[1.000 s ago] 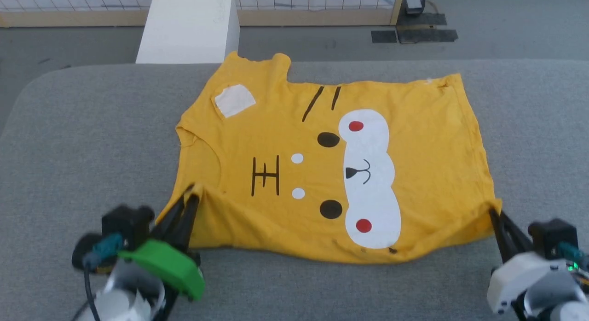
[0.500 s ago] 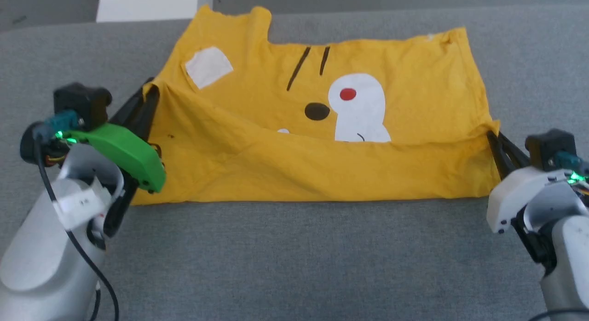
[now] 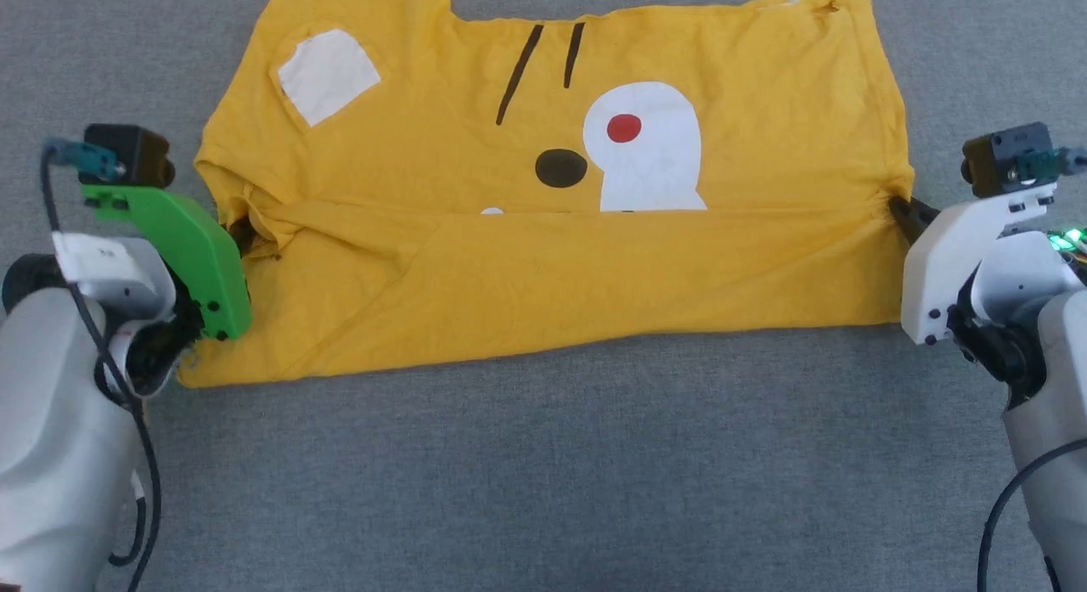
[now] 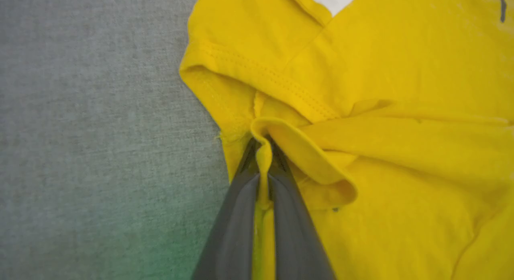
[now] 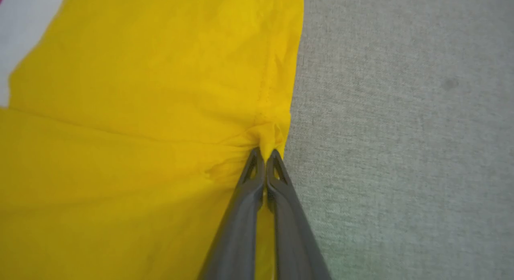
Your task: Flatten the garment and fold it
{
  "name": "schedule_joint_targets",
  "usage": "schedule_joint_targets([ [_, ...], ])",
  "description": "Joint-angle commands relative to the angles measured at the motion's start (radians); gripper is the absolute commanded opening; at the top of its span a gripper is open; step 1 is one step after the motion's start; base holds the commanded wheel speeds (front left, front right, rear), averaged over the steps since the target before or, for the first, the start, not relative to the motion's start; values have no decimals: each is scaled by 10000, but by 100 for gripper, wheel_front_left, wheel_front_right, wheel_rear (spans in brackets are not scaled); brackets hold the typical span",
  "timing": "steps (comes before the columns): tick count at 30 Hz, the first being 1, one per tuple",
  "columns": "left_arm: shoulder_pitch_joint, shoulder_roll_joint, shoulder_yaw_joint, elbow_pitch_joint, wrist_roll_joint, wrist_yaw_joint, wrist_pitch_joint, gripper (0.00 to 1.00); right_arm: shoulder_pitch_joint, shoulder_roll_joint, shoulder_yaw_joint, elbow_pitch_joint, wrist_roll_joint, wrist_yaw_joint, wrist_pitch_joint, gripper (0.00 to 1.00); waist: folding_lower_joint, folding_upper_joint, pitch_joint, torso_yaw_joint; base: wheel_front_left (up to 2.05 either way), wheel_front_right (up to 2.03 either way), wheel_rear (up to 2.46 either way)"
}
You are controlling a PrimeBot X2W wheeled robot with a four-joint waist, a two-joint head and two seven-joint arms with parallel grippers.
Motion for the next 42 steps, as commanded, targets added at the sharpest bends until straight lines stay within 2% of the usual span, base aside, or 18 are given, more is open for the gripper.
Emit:
schedule_joint_targets([
  [1,469,-110,-233,397,-197,149,587,0,240,-25,47,317,119,-21,441,0,0,0,-74,-7,0,0,0],
  [2,522,-91,-217,385,-264,225,743,0,265,-22,21,285,194,-21,568,0,0,0,-131,-4,0,0,0],
  [3,573,-63,-173,329,-266,345,757,0,307,-5,-44,233,275,-21,665,5,0,0,-207,0,0,0,0],
  [4,604,-48,-115,254,-206,442,590,35,363,18,-78,178,342,-21,696,38,0,0,-286,7,0,0,0],
  [5,646,-43,-21,149,-82,559,206,79,460,53,-110,94,421,-21,685,70,0,0,-398,12,0,0,0],
  [6,689,-59,69,80,27,652,-186,100,557,80,-140,19,456,-21,622,100,0,0,-513,18,0,0,0],
  [10,1073,-199,425,-338,599,897,-2438,100,1156,245,-434,-424,481,-21,-109,100,0,0,-1053,69,0,0,0],
  [15,2018,-740,948,-988,1054,1278,-5536,100,2190,559,-811,-1163,231,-21,-1965,100,0,0,-1798,166,0,0,0],
  [19,3047,-1112,1103,-1403,1259,1707,-6840,100,3037,1061,-1181,-1782,-197,-21,-3665,100,0,0,-2191,196,0,0,0],
  [21,3515,-1259,1107,-1518,1313,1965,-7062,100,3394,1364,-1329,-2083,-449,-21,-4490,100,0,0,-2310,186,0,0,0],
  [25,4267,-1419,976,-1644,1333,2527,-6649,100,4056,1911,-1604,-2625,-904,-21,-5880,100,0,0,-2500,136,0,0,0],
  [29,4705,-1439,992,-1751,1212,3133,-5842,100,4504,2251,-1647,-2940,-1187,-21,-6684,100,0,0,-2604,-27,0,0,0],
  [38,5017,-1416,906,-1705,559,4153,-3234,100,4684,2423,-1408,-3043,-1361,-21,-6838,100,0,0,-2673,-363,0,0,0],
  [42,4809,-1468,963,-1545,251,4311,-2597,100,4639,2435,-1358,-3041,-1407,-21,-6806,100,0,0,-2649,-431,0,0,0],
])
